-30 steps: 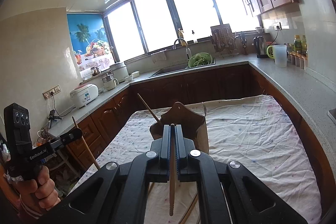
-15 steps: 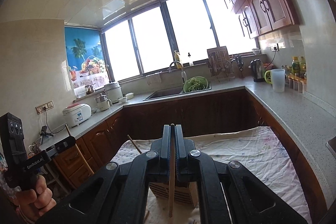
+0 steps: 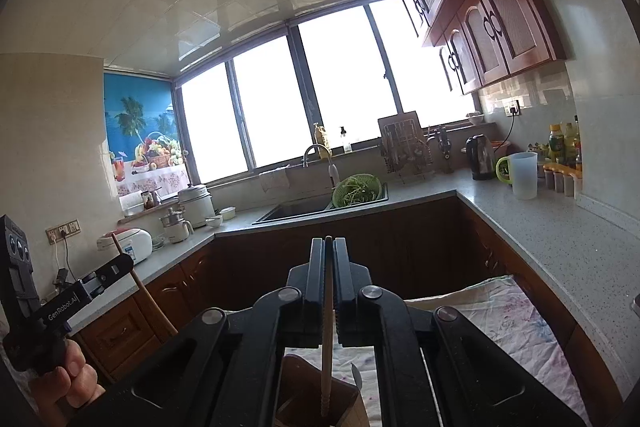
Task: Organize utensils
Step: 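Lift both chopsticks and carry them above the wooden holder, then open the left tool into the holder while the right tool releases its chopstick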
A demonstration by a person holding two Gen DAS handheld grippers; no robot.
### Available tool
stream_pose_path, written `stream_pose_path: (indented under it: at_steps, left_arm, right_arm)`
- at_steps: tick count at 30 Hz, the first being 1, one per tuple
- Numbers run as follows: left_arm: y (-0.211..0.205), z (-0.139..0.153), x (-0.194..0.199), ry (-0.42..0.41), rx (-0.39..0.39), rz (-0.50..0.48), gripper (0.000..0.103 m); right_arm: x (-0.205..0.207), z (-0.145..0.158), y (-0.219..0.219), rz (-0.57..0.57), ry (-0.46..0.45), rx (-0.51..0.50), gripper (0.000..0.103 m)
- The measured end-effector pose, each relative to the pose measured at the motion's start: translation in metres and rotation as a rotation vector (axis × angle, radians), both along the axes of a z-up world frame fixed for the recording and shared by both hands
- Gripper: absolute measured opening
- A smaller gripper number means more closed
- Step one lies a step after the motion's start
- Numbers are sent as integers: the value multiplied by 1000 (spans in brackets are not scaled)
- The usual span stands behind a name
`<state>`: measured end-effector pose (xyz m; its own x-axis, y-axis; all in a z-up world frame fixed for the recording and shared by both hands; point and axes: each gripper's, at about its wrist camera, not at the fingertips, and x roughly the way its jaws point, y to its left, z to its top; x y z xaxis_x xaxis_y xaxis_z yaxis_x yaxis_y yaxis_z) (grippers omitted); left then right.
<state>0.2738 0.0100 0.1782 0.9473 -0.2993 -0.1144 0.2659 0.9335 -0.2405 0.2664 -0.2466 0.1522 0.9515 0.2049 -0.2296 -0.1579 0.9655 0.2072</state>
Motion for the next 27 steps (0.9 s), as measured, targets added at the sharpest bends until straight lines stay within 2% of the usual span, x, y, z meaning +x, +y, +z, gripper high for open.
stream_pose_path:
  at_steps: [6, 16, 27]
  left_arm:
    - [-2, -49, 17, 35, -35, 33, 5]
    - [-21, -102, 30, 112, 14, 31, 5]
    - [-15, -105, 37, 155, 1, 19, 6]
  right_arm:
    - [10, -39, 3, -13, 21, -11, 3]
    - [14, -93, -1, -35, 95, 22, 4]
    - [20, -90, -2, -29, 127, 13, 4]
